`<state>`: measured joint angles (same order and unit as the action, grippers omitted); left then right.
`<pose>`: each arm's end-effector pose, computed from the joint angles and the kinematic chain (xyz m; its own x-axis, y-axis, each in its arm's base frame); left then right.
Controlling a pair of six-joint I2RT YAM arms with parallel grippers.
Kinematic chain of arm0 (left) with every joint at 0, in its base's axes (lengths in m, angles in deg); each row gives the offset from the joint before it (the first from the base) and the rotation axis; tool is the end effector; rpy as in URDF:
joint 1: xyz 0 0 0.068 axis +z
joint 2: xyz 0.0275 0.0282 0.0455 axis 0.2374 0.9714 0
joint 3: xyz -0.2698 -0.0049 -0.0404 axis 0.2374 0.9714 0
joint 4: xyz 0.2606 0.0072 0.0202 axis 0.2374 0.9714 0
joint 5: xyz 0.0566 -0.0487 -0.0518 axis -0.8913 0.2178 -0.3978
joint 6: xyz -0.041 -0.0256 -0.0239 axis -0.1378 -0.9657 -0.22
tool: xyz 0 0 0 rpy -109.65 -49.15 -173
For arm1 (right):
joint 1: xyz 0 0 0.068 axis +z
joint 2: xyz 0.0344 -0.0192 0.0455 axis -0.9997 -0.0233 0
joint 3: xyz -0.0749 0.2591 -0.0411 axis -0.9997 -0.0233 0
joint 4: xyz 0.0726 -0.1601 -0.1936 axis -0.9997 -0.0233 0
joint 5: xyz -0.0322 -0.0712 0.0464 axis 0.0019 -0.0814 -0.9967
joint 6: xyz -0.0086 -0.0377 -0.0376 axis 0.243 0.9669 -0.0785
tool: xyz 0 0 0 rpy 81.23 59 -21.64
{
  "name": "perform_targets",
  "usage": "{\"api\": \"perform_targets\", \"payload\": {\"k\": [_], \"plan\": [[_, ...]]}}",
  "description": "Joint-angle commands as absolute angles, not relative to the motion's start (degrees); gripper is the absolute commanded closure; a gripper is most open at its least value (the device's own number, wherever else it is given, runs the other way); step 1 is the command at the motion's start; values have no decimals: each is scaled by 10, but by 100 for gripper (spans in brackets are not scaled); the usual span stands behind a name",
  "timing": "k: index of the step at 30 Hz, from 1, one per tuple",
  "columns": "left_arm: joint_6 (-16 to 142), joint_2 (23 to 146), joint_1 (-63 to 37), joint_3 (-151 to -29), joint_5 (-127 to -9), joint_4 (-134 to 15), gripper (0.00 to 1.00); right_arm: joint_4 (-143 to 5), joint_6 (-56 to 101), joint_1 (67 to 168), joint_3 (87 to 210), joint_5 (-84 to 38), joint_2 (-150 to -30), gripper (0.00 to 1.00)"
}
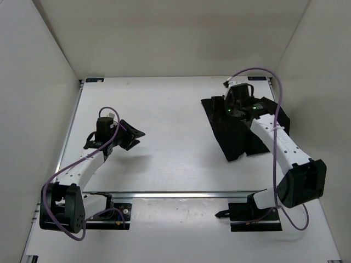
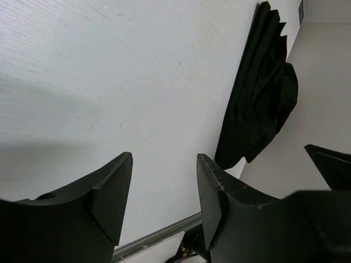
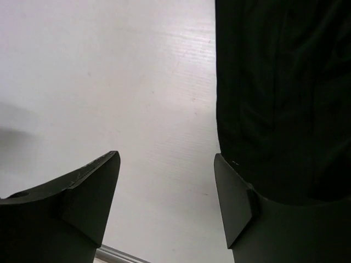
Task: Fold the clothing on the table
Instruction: Move the skirt to the center of the board
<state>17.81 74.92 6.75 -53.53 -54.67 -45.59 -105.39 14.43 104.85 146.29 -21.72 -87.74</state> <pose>0.2305 -0.0413 0.2098 -0.6835 -0.7036 -0.1944 -0.3543 0.5527 -0.7544 0.2863 0.0872 0.3360 -0.7148 0.0609 -0.6966 -0.1761 0.9484 0.2637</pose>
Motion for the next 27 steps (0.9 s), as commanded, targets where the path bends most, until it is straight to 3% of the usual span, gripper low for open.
{"api": "perform_targets", "payload": {"k": [1, 3, 7, 14, 24, 25, 26, 27], "plan": [[175, 743, 66, -543, -551, -461, 39, -1063, 207, 1076, 1443, -154, -889, 34], [175, 745, 64, -543, -554, -461, 40, -1064, 206, 1064, 1402, -92, -906, 34], [166, 740, 60, -543, -559, -464, 39, -1029, 226, 1022, 1340, -94, -925, 31], [160, 740, 63, -535, -555, -473, 39, -981, 240, 1064, 1274, -41, -960, 37], [160, 729, 70, -527, -546, -474, 39, -990, 201, 1104, 1250, -90, -1044, 38], [161, 729, 77, -527, -549, -472, 39, -995, 184, 1114, 1256, -90, -1054, 46], [162, 728, 83, -528, -546, -471, 39, -998, 181, 1116, 1259, -99, -1055, 70], [164, 726, 92, -529, -541, -466, 39, -998, 172, 1121, 1264, -102, -1065, 85]]}}
